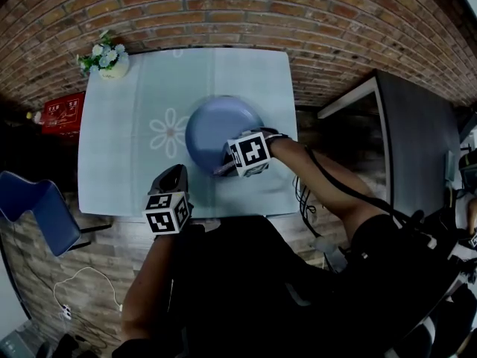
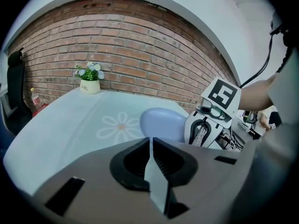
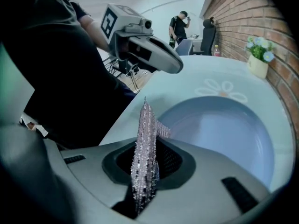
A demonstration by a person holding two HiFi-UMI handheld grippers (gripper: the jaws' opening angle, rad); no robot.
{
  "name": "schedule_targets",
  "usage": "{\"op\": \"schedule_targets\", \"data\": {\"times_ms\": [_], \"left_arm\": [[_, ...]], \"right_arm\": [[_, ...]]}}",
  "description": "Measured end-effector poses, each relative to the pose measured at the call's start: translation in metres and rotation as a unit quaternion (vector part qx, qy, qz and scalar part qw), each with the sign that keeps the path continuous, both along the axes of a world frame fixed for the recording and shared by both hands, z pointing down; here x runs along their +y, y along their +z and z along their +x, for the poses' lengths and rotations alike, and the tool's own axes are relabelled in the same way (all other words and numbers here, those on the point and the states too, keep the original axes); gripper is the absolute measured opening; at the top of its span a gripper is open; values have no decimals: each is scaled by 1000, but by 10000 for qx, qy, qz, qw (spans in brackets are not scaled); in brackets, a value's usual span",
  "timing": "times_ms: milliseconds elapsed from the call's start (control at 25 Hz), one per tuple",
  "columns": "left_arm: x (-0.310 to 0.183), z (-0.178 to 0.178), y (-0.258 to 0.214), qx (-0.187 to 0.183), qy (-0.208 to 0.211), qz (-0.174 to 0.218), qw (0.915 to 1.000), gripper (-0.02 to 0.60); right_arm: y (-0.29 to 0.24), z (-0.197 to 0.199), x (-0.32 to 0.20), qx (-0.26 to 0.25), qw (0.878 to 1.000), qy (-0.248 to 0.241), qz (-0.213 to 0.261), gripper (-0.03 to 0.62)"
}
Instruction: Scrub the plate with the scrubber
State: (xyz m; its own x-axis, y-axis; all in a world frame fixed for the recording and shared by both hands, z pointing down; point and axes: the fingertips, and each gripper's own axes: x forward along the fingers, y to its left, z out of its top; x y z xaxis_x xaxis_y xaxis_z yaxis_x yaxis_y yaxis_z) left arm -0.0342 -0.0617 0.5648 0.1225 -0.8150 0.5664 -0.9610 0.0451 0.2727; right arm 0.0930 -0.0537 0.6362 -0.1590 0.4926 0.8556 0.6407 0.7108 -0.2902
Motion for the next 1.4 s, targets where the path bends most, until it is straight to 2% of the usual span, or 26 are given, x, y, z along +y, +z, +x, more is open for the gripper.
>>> {"op": "schedule_targets", "data": {"times_ms": [160, 440, 800, 880, 960, 1040, 1160, 1280, 1400], "left_arm": [[-3, 4, 1, -8, 20, -1, 10000, 32], [-9, 12, 3, 35, 67, -21, 10000, 32], [-17, 7, -1, 56, 232, -121, 9996, 32], [-20, 5, 1, 38, 310, -158, 9994, 32], [-21, 4, 4, 42, 390, -204, 9990, 32], [-24, 4, 5, 75, 467, -212, 9987, 32], [-32, 0, 6, 109, 587, -216, 9980, 32], [-38, -2, 8, 44, 721, -217, 9972, 32], [-45, -9, 13, 23, 708, -301, 9970, 32]], "right_arm": [[-1, 18, -4, 72, 9994, -338, 82, 67], [-1, 33, -16, 222, 9993, -282, 59, 66], [-7, 40, -29, 206, 9959, -682, 566, 66], [-7, 39, -31, 224, 9964, -580, 567, 66], [-11, 36, -32, 234, 9990, -133, 345, 67], [-18, 28, -36, 99, 9984, 543, 82, 67], [-23, 10, -56, -321, 9868, 1588, -1, 67], [-23, 1, -83, -491, 9616, 2701, 60, 67], [-22, -2, -120, -570, 9240, 3756, 447, 67]]}}
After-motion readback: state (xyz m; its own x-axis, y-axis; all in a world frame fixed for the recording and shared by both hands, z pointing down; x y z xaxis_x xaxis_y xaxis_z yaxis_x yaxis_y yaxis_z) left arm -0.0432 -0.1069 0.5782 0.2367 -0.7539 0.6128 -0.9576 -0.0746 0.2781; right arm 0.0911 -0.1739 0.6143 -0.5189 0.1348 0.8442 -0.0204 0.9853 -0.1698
